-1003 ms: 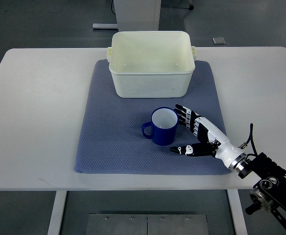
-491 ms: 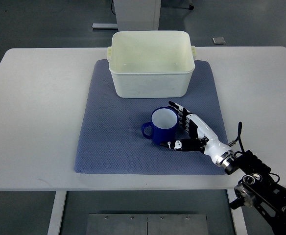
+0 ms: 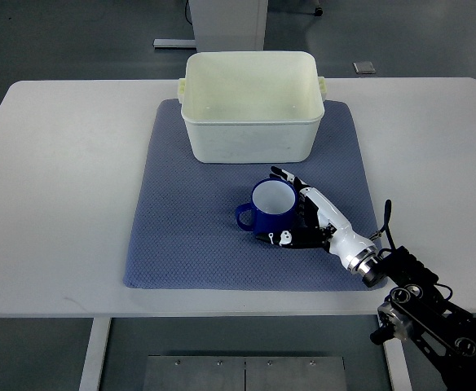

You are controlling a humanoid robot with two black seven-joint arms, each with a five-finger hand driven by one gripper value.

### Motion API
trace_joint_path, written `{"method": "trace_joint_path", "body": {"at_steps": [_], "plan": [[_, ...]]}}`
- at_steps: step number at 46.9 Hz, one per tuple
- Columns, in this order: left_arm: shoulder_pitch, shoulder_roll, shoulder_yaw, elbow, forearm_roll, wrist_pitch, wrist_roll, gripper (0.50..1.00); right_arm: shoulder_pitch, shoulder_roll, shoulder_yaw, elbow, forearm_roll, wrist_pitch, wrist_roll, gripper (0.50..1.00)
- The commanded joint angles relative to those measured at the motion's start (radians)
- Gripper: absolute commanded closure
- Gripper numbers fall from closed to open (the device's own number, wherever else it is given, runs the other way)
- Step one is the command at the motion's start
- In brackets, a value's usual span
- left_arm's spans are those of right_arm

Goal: Place cup in box with right hand
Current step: 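Close the right hand fingers around the blue mug's body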

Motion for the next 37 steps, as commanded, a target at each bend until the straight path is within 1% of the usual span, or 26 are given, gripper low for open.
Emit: {"method": "trace_joint_path", "body": {"at_steps": [1, 4, 9, 13, 17, 23, 25, 27, 32, 37], "plan": [[0.000, 0.000, 0.000, 0.000, 0.000, 0.000, 0.000, 0.500, 0.002, 0.004, -0.005, -0.003, 0.000, -0.003, -0.001, 0.517], [0.000, 0.000, 0.000, 0.000, 0.000, 0.000, 0.000, 0.500, 0.004, 0.016, -0.006, -0.003, 0.000, -0.003, -0.001, 0.519], [0.000, 0.000, 0.000, -0.001, 0.000, 0.000, 0.000, 0.500, 0.011, 0.031, -0.006, -0.010, 0.000, -0.006, -0.002, 0.548], [0.000, 0.000, 0.000, 0.000, 0.000, 0.000, 0.000, 0.500, 0.022, 0.042, -0.008, -0.019, 0.000, -0.019, -0.004, 0.555], [0.000, 0.000, 0.000, 0.000, 0.000, 0.000, 0.000, 0.500, 0.027, 0.044, -0.012, -0.026, 0.000, -0.023, -0.004, 0.580], [0.000, 0.000, 0.000, 0.000, 0.000, 0.000, 0.000, 0.500, 0.030, 0.051, -0.029, -0.038, 0.000, -0.037, -0.004, 0.594], [0.000, 0.000, 0.000, -0.001, 0.000, 0.000, 0.000, 0.500, 0.031, 0.059, -0.035, -0.041, 0.000, -0.038, -0.004, 0.619], [0.000, 0.000, 0.000, 0.000, -0.001, 0.000, 0.000, 0.500, 0.034, 0.062, -0.042, -0.044, -0.002, -0.040, -0.004, 0.634], [0.000, 0.000, 0.000, -0.001, 0.000, 0.000, 0.000, 0.500, 0.040, 0.062, -0.049, -0.047, -0.002, -0.045, -0.004, 0.741], [0.000, 0.000, 0.000, 0.000, 0.000, 0.001, 0.000, 0.500, 0.042, 0.062, -0.049, -0.047, -0.002, -0.046, -0.004, 0.889]]}}
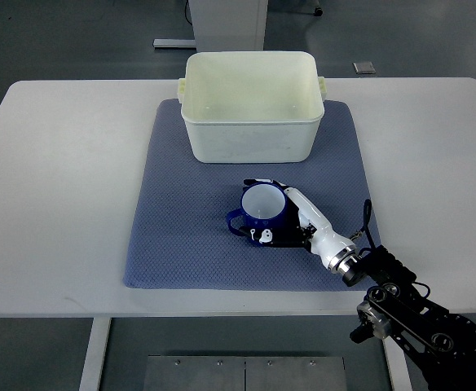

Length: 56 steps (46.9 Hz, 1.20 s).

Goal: Place cup in box with right hand
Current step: 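Lift the blue mug with the right hand and carry it over the tub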

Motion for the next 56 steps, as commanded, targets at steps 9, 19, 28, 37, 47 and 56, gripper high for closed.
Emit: {"method": "trace_joint_path", "body": {"at_steps": [9, 19, 28, 37, 47, 56], "plan": [[0.000, 0.000, 0.000, -0.001, 0.000, 0.000, 0.000, 0.500, 0.006, -0.003, 0.002, 0.005, 0.002, -0.009, -0.006, 1.000], [0.000, 0.000, 0.000, 0.000, 0.000, 0.000, 0.000, 0.500, 0.006, -0.010, 0.011, 0.006, 0.005, -0.013, -0.008, 1.000], [0.000, 0.000, 0.000, -0.001, 0.000, 0.000, 0.000, 0.500, 0.006, -0.045, 0.046, 0.023, 0.017, -0.013, -0.014, 1.000], [0.000, 0.000, 0.000, 0.000, 0.000, 0.000, 0.000, 0.500, 0.006, -0.114, 0.084, 0.064, 0.060, -0.011, -0.012, 1.000], [0.000, 0.000, 0.000, 0.000, 0.000, 0.000, 0.000, 0.500, 0.006, -0.239, 0.126, 0.181, 0.158, -0.009, -0.015, 1.000], [0.000, 0.000, 0.000, 0.000, 0.000, 0.000, 0.000, 0.500, 0.019, -0.298, 0.152, 0.213, 0.227, -0.008, -0.020, 1.000]]}}
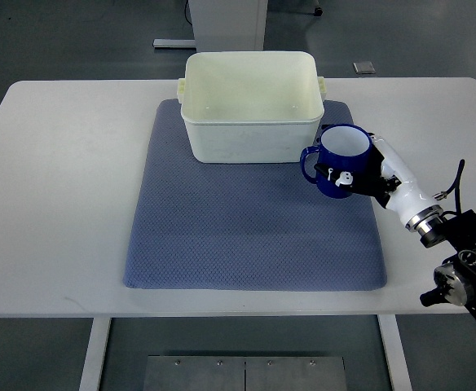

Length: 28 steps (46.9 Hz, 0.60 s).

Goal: Place cup in box with right hand
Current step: 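Lift the blue mug with the right hand and carry it over the tub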

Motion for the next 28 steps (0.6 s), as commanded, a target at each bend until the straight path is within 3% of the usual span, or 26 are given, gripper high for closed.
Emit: {"method": "trace_joint_path", "body": {"at_steps": [1, 21, 28], "plan": [[0.000, 0.000, 0.000, 0.000, 0.000, 0.000, 0.000, 0.500, 0.017, -0.008, 0.012, 0.005, 0.006, 0.000, -0.004, 1.000], [0.000, 0.000, 0.000, 0.000, -0.001, 0.000, 0.000, 0.500, 0.196, -0.016, 0.001, 0.026, 0.124, -0.004, -0.079, 1.000], [0.000, 0.000, 0.000, 0.000, 0.000, 0.000, 0.000, 0.500, 0.296, -0.005, -0.051, 0.019, 0.181, -0.046, -0.105, 1.000]]}}
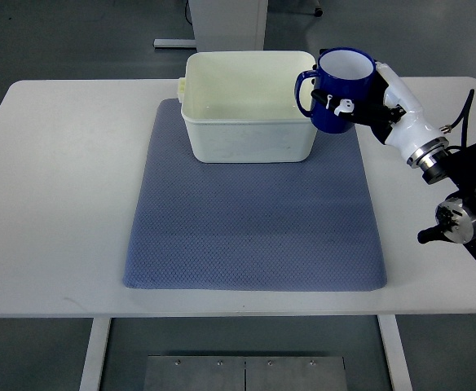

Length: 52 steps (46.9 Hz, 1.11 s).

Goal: Place cup in box with right hand
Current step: 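Lift the blue mug with the right hand and carry it over the tub, then lower the mug into the cream tub and open the right hand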

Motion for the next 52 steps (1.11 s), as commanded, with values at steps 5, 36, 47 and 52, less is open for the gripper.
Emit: {"method": "trace_joint_path", "body": {"at_steps": [5, 36, 47, 52], "plan": [[0.000, 0.000, 0.000, -0.001, 0.000, 0.000, 0.000, 0.500, 0.100, 0.017, -0.094, -0.013, 0.065, -0.058, -0.006, 1.000], [0.000, 0.000, 0.000, -0.001, 0.000, 0.000, 0.000, 0.500, 0.283, 0.238, -0.192, -0.314, 0.147, -0.169, -0.005, 1.000], [0.000, 0.000, -0.001, -0.001, 0.000, 0.001, 0.000, 0.500, 0.301, 0.321, -0.195, -0.375, 0.147, -0.204, -0.005, 1.000], [0.000, 0.000, 0.000, -0.001, 0.000, 0.000, 0.000, 0.500, 0.304, 0.356, -0.212, -0.424, 0.145, -0.213, -0.003, 1.000]]}}
